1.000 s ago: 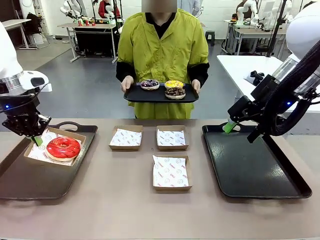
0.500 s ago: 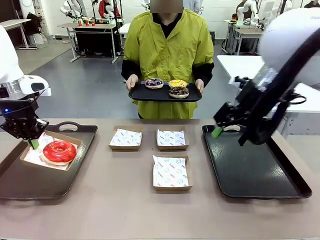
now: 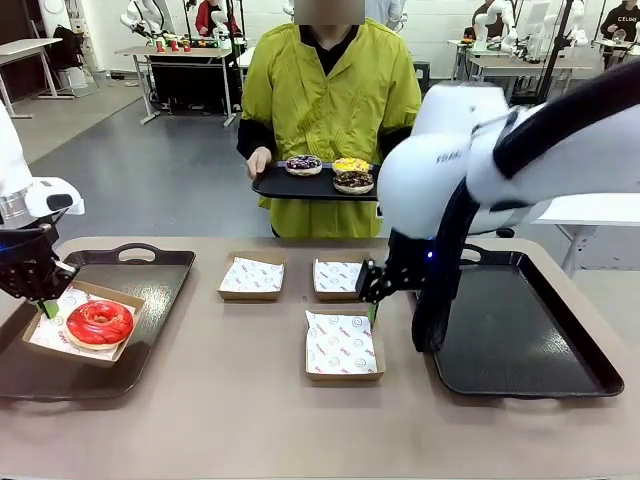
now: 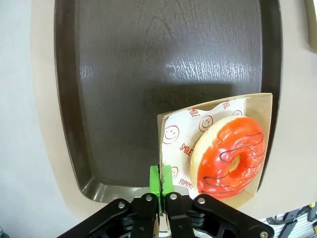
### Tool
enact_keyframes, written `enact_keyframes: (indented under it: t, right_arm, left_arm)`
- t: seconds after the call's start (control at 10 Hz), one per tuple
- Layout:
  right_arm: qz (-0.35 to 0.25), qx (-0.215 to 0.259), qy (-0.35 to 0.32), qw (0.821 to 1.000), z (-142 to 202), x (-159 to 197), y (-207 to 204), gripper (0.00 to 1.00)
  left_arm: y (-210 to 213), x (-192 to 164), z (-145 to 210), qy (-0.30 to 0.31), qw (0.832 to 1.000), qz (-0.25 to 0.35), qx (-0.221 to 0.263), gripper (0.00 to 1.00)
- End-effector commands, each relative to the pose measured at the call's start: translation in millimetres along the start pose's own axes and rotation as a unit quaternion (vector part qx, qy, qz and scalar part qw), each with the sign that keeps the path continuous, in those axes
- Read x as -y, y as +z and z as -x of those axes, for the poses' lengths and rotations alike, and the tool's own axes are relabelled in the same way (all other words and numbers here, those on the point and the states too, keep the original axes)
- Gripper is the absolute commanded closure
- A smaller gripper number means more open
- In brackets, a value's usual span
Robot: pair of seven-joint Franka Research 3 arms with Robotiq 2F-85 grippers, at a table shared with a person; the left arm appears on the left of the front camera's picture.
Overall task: Individually package the donuts and arrange them on the tray.
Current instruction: Place the picked Paper togo box on the Handle tray while simultaneously picking up another Paper togo box from the table with the other hand.
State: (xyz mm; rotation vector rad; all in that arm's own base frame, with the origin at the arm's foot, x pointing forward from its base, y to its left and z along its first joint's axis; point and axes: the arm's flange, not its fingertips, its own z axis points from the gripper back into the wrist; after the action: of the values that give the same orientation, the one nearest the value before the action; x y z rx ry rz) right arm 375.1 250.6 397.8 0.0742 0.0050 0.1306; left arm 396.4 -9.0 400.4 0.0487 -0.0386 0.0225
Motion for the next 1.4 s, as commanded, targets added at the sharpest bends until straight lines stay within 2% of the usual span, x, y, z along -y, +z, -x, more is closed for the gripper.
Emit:
enact_keyframes:
  t: [0.0, 0.4, 0.6, 0.7, 1.1, 1.3]
  right_arm:
    - [0.029, 0.011, -0.009, 0.999, -7, -11, -17, 0.00]
    - [0.011, 0.021, 0.000, 1.000, -3, -20, -50, 0.00]
    - [0.013, 0.034, -0.037, 0.999, -5, -20, -51, 0.00]
    - [0.008, 0.010, 0.010, 1.000, -3, -19, -45, 0.00]
    - [0.006, 0.014, -0.001, 1.000, -3, -20, -46, 0.00]
    - [0.009, 0.025, 0.000, 1.000, -7, -22, -59, 0.00]
  left_arm:
    - [-8, -4, 0, -0.001, 1.000, 0.013, 0.010, 0.99]
    - [-4, -1, 0, 0.002, 1.000, 0.002, 0.000, 0.99]
    - [-4, -1, 0, 0.002, 1.000, 0.002, 0.000, 0.99]
    - [-4, -1, 0, 0.002, 1.000, 0.002, 0.000, 0.99]
    - [-6, -1, 0, 0.002, 1.000, 0.003, 0.001, 0.99]
    - [-14, 5, -4, -0.009, 1.000, -0.003, -0.003, 0.99]
